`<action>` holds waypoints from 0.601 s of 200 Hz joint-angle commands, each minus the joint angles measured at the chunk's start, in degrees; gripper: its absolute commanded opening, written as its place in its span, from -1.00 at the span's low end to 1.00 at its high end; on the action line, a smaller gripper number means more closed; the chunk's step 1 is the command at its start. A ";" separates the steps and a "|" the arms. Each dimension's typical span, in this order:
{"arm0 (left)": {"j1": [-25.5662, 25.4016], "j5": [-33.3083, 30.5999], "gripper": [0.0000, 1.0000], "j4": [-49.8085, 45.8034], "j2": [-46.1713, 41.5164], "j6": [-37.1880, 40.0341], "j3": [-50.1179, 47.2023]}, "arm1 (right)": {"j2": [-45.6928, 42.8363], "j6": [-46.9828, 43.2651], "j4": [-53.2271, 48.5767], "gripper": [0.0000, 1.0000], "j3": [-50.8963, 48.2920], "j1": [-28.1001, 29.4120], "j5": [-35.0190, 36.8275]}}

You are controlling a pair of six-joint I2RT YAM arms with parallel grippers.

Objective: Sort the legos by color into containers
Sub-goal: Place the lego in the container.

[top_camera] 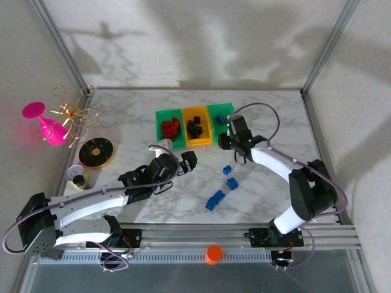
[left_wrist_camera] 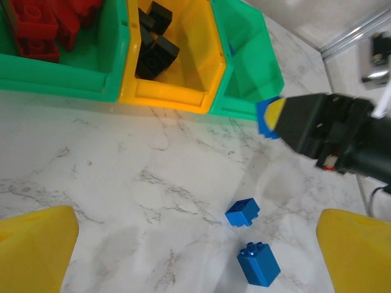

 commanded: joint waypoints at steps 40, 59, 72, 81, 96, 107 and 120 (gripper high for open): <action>2.76 2.61 0.99 0.83 5.13 4.55 5.85 | 9.37 -0.06 -0.90 -0.45 11.44 -3.84 4.44; 2.86 2.62 0.99 1.40 6.54 5.57 7.43 | 13.31 -0.73 -0.59 -0.44 15.04 -4.23 4.01; 3.28 2.83 0.99 2.02 7.54 5.90 8.06 | 16.29 -1.57 -0.92 -0.44 17.65 -4.21 3.43; 3.70 3.28 0.99 2.36 8.30 5.93 8.46 | 18.14 -2.09 -1.31 -0.44 19.40 -4.22 3.43; 4.25 4.34 0.99 2.56 9.51 6.18 9.15 | 20.01 -2.61 -1.52 -0.43 21.13 -4.27 4.02; 4.45 4.85 0.99 2.59 10.17 6.27 9.57 | 20.78 -2.82 -1.51 -0.38 21.72 -4.20 4.35; 4.70 5.07 0.99 2.74 10.65 6.47 9.61 | 21.16 -3.14 -1.17 -0.30 21.96 -4.21 4.60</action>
